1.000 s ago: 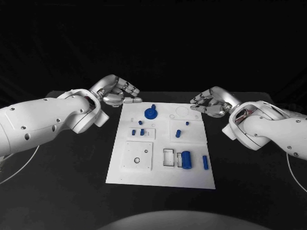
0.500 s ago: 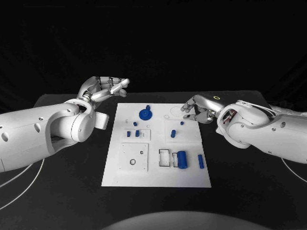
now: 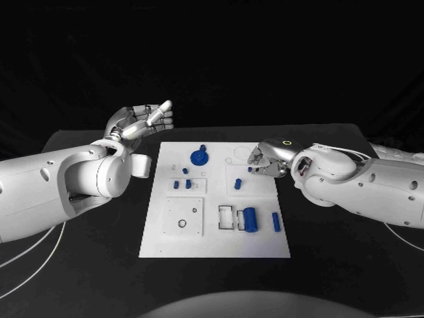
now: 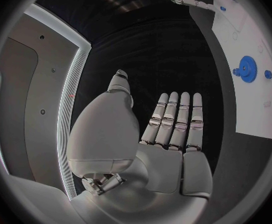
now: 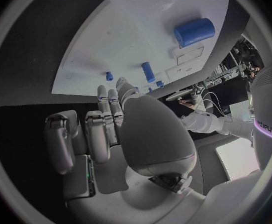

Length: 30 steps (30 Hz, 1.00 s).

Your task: Assemble the parts on the task board

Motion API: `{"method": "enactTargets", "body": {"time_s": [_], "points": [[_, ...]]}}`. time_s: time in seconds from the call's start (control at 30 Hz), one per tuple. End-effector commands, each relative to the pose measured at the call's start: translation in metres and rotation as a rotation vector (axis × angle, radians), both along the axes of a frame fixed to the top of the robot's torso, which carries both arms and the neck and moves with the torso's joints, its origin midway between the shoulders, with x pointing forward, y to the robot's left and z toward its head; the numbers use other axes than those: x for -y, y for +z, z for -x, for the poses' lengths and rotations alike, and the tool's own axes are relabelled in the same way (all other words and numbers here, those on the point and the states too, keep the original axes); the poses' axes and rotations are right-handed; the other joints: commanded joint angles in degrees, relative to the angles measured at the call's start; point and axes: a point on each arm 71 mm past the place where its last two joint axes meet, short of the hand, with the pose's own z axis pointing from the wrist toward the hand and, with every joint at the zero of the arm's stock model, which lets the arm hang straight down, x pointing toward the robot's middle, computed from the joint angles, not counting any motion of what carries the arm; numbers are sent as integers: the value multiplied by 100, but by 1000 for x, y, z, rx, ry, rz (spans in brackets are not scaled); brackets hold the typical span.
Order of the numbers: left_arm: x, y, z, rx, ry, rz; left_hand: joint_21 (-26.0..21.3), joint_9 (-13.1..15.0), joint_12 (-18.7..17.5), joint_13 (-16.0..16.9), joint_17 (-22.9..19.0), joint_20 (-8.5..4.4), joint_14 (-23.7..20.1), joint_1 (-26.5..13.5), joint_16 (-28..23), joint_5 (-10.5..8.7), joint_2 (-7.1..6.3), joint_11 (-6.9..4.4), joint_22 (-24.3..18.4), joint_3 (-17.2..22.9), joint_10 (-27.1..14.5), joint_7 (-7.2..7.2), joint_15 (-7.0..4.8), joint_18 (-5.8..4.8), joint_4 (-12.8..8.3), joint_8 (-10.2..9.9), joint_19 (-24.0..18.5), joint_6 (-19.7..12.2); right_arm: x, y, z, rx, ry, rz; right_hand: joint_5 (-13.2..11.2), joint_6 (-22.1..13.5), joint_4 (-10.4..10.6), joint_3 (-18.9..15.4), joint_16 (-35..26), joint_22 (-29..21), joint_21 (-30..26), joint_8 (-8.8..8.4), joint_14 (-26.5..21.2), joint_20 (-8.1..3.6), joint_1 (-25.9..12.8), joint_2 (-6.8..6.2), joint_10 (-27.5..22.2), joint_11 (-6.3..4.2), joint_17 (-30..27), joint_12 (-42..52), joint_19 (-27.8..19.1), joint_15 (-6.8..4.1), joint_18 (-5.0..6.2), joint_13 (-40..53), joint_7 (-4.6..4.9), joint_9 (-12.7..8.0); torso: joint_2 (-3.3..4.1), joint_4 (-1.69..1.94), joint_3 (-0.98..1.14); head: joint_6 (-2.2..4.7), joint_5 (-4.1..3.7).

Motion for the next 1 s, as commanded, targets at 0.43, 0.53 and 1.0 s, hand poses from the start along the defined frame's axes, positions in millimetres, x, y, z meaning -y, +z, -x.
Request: {"method": "enactTargets", "body": {"time_s": [0.43, 0.53, 1.0], "points": [[3, 1, 0, 10, 8, 30, -201, 0, 179, 7, -335, 39, -9, 22, 123, -20, 294, -4, -355, 176, -96, 67, 3, 3, -15, 143, 162, -92, -7, -11, -6, -30, -14, 79, -36, 26, -8, 55, 24, 1508, 26, -72, 587, -87, 72, 31, 85, -37, 1508, -63, 600, -71, -39, -109, 36, -30, -2, 12, -1, -22, 18], [2, 1, 0, 9, 10, 29, -218, 1, 199, 6, -374, 39, -11, 29, 142, -13, 329, -4, -393, 200, -105, 67, 3, 2, -17, 159, 180, -98, -9, -12, -7, -37, -17, 87, -37, 29, -6, 61, 24, 1508, 26, -72, 587, -90, 73, 38, 93, -42, 1508, -65, 600, -75, -39, -118, 37, -32, -4, 2, -5, -28, 6], [2, 1, 1, 2, 9, 29, -256, 2, 264, 5, -489, 38, -16, 54, 210, 48, 427, -7, -501, 263, -125, 64, 2, 2, -21, 208, 234, -115, -11, -18, -9, -52, -46, 109, -27, 18, 4, 118, 24, 1508, 26, -82, 587, -116, 85, 80, 214, -66, 1508, -68, 600, -98, -39, -203, 55, -55, 1, -1, 1, -33, -7]]}}
